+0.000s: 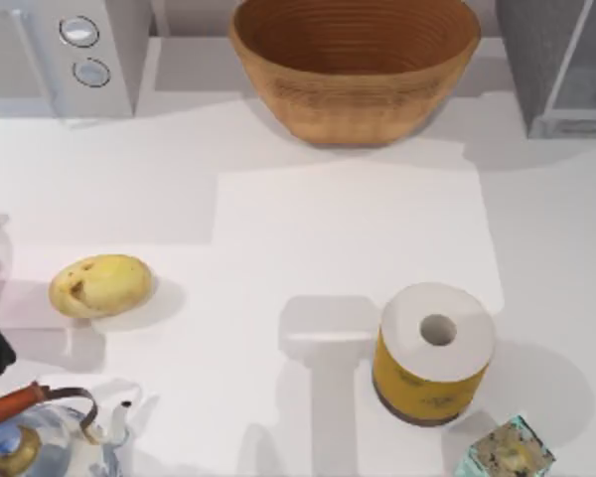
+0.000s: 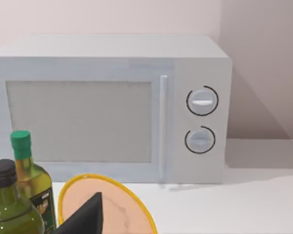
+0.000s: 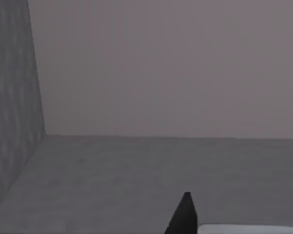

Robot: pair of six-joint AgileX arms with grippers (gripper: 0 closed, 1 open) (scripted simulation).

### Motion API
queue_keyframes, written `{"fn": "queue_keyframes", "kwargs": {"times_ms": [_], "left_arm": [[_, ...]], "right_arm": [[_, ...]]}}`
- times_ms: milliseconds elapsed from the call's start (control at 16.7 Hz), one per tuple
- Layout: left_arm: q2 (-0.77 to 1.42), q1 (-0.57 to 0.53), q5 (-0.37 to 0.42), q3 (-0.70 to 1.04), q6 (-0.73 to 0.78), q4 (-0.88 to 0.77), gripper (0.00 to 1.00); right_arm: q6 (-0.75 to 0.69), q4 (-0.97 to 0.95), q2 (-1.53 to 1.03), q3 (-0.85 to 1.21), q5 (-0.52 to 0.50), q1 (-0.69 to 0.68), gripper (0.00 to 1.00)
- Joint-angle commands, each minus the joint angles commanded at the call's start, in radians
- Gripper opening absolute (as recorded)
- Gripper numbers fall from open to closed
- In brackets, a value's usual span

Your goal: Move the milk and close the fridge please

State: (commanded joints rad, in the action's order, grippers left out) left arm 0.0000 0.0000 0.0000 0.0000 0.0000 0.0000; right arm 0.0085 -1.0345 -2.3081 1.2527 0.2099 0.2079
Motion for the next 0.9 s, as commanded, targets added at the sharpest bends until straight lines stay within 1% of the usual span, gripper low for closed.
{"fn": "queue_keyframes", "kwargs": {"times_ms": [540, 600, 900], "left_arm": [[0.0, 0.0, 0.0, 0.0, 0.0, 0.0, 1.0], [0.0, 0.0, 0.0, 0.0, 0.0, 0.0, 1.0], [0.0, 0.0, 0.0, 0.0, 0.0, 0.0, 1.0]], "right_arm": [[0.0, 0.0, 0.0, 0.0, 0.0, 0.0, 0.98], [0.0, 0.0, 0.0, 0.0, 0.0, 0.0, 1.0], [0.0, 0.0, 0.0, 0.0, 0.0, 0.0, 1.0]]}}
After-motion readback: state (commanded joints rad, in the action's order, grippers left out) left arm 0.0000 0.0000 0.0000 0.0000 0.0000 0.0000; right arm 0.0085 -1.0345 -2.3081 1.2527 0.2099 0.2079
